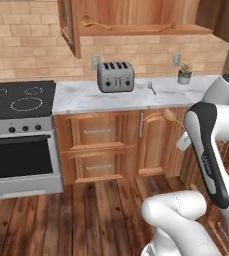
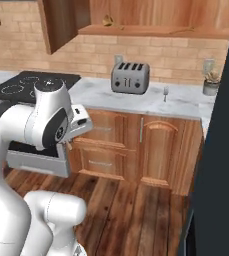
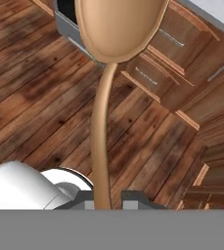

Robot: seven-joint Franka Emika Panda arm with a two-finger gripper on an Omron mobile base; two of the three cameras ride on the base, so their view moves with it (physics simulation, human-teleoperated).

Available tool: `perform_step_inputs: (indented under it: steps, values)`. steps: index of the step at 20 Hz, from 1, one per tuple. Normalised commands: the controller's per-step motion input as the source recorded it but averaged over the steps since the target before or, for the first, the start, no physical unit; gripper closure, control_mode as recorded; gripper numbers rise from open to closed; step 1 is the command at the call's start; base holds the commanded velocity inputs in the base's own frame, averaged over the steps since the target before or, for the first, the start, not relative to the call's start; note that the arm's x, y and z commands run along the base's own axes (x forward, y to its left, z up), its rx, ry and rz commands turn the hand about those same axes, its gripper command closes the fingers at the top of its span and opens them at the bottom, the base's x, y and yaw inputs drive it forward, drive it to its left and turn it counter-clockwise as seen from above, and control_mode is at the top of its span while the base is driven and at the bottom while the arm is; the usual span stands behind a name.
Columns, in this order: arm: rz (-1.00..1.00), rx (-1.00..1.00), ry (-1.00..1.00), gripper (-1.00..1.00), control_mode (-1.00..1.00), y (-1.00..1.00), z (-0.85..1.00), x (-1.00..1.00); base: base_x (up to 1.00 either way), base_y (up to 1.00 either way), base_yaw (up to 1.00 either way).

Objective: Organize the utensils by type. Pick up the wooden spoons from the counter and place them in the open cabinet. Then pick up the metallic utensils from the counter and place them in the open drawer.

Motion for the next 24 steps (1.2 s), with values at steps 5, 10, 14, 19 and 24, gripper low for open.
perform_step_inputs:
  steps: [5, 10, 14, 19, 24]
  values:
    - [0.0, 0.0, 0.0, 1.0, 1.0, 0.0, 0.0, 0.0, 0.08, 0.69, 0.47]
    - [0.0, 0.0, 0.0, 1.0, 1.0, 0.0, 0.0, 0.0, 0.3, 0.53, 0.44]
    - [0.0, 0.0, 0.0, 1.0, 1.0, 0.0, 0.0, 0.0, 0.31, 0.45, 0.4]
    - [0.0, 0.0, 0.0, 1.0, 1.0, 0.0, 0.0, 0.0, 0.53, 0.4, 0.28]
    - [0.0, 0.0, 0.0, 1.0, 1.0, 0.0, 0.0, 0.0, 0.91, 0.38, 0.07]
